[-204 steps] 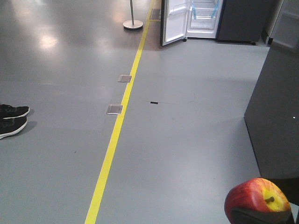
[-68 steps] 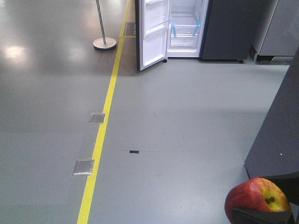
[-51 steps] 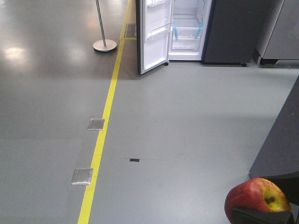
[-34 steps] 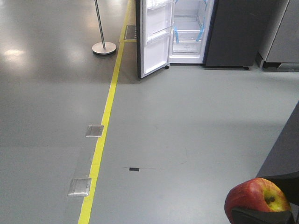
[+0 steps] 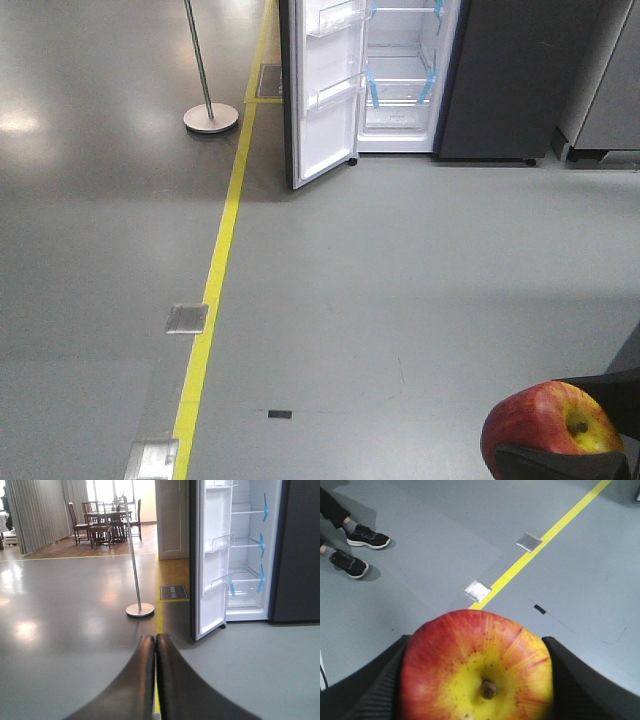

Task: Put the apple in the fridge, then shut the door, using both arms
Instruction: 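Drive toward the open refrigerator carrying the apple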

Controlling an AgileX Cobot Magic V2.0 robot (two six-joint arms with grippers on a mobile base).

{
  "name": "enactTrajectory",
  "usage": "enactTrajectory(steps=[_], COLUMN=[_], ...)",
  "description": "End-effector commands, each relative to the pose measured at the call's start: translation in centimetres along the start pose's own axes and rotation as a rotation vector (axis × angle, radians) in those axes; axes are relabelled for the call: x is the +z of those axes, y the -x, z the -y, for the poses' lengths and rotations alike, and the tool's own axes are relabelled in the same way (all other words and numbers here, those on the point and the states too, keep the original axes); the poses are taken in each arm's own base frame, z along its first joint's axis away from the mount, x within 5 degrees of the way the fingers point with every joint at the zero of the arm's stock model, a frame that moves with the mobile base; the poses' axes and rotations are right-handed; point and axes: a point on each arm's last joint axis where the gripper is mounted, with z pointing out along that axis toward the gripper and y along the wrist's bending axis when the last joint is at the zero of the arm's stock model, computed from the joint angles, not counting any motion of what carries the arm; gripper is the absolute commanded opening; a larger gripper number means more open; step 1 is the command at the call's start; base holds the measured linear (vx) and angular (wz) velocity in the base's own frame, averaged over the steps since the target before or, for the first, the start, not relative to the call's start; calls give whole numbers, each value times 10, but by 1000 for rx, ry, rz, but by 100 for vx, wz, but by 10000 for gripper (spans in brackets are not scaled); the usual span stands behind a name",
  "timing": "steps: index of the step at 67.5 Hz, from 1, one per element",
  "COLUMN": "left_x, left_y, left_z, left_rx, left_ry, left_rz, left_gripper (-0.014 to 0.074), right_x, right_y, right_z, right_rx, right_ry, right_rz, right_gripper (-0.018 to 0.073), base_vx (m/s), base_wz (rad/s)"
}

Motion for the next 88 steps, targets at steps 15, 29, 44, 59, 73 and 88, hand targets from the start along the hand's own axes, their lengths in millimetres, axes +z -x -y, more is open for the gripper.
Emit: enactTrajectory(steps=[15,29,44,59,73,88], left_x=[-1,-1,-1,-1,-1,-1], left_y=[4,4,4,4,4,4], left_z=[0,0,0,0,0,0], left_rx=[-17,-17,-17,-17,-17,-17], left_ry=[-6,-6,-6,-6,-6,-6], left_rz=[80,80,80,80,80,80], left_gripper=[-6,-6,-6,-6,-6,-6], right_x=[-6,-6,-6,-6,-6,-6], right_y=[12,12,12,12,12,12], right_z=[-1,-1,-1,-1,-1,-1], right_rx=[-4,-4,-4,-4,-4,-4], right_ry=[-5,-5,-5,-5,-5,-5], right_rz=[91,91,91,91,91,91], right_gripper=[363,363,363,363,363,363], base_vx=[33,32,31,30,31,30], base_wz=[-2,-1,0,2,1,1])
